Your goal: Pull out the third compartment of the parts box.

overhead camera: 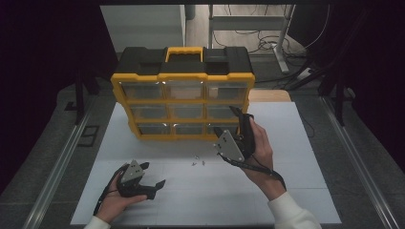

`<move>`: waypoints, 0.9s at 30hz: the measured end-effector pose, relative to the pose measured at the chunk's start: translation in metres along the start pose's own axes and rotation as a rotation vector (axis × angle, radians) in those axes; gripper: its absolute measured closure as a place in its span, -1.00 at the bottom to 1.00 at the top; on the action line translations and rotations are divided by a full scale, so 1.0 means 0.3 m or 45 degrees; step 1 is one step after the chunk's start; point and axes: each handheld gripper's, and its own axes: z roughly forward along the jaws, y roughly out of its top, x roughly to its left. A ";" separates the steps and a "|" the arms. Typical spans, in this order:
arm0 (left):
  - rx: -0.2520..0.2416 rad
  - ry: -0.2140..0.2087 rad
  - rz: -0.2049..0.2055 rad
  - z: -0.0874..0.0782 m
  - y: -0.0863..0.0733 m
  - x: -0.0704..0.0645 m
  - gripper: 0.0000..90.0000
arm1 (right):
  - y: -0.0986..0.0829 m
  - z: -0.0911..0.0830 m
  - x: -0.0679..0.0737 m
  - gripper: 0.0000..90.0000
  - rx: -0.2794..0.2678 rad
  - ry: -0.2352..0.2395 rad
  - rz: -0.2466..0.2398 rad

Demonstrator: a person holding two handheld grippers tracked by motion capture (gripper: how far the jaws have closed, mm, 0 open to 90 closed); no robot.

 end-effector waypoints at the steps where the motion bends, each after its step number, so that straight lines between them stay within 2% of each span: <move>1: 0.000 -0.001 0.000 0.000 0.000 0.000 -0.76 | 0.000 0.002 0.000 -0.59 -0.001 0.002 -0.007; 27: -0.002 0.000 0.000 -0.001 -0.001 -0.001 -0.76 | 0.003 0.029 -0.005 -0.58 -0.005 0.000 0.005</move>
